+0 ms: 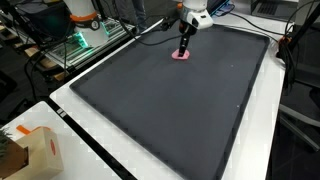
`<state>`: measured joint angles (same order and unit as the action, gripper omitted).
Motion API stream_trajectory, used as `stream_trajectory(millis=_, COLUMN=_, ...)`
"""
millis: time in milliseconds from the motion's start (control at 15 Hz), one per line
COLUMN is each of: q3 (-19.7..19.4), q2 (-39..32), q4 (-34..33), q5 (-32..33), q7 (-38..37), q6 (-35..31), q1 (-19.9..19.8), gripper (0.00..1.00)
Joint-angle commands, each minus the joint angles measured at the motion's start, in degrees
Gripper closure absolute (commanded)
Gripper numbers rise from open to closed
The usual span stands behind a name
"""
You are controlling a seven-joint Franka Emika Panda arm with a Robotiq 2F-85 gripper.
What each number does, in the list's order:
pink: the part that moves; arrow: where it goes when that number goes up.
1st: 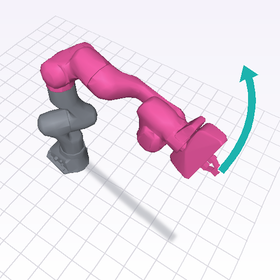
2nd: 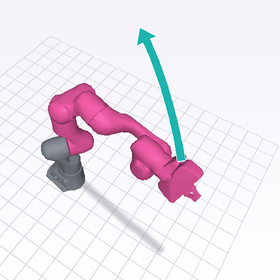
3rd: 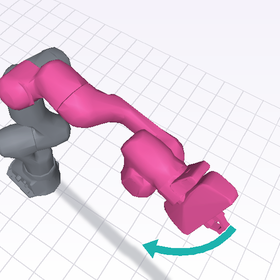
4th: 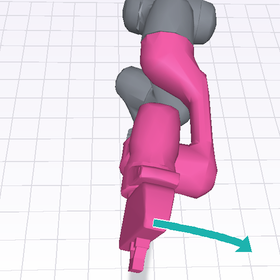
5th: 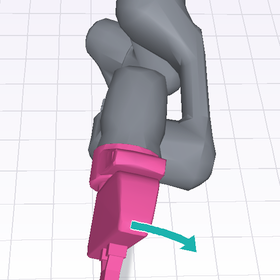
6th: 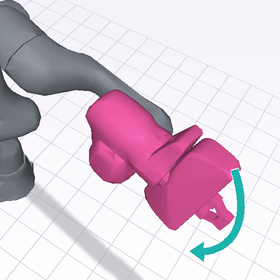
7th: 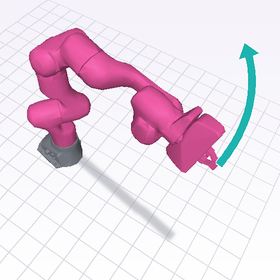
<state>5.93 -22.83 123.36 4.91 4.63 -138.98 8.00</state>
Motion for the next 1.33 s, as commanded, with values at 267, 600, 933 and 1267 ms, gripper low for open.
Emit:
stream_trajectory(millis=267, q3=0.4, q2=-0.3, q4=0.7, q5=0.1, q7=1.9, q6=-0.3, q1=-0.6, gripper=0.99)
stream_trajectory(millis=600, q3=0.8, q2=-0.2, q4=0.8, q5=-1.3, q7=1.9, q6=-0.1, q1=-1.0, gripper=0.99)
stream_trajectory(millis=933, q3=1.3, q2=-0.1, q4=0.9, q5=-2.8, q7=2.7, q6=-0.4, q1=-1.7, gripper=0.99)
stream_trajectory(millis=1267, q3=0.8, q2=-0.3, q4=0.8, q5=-2.5, q7=1.7, q6=0.0, q1=-1.4, gripper=0.99)
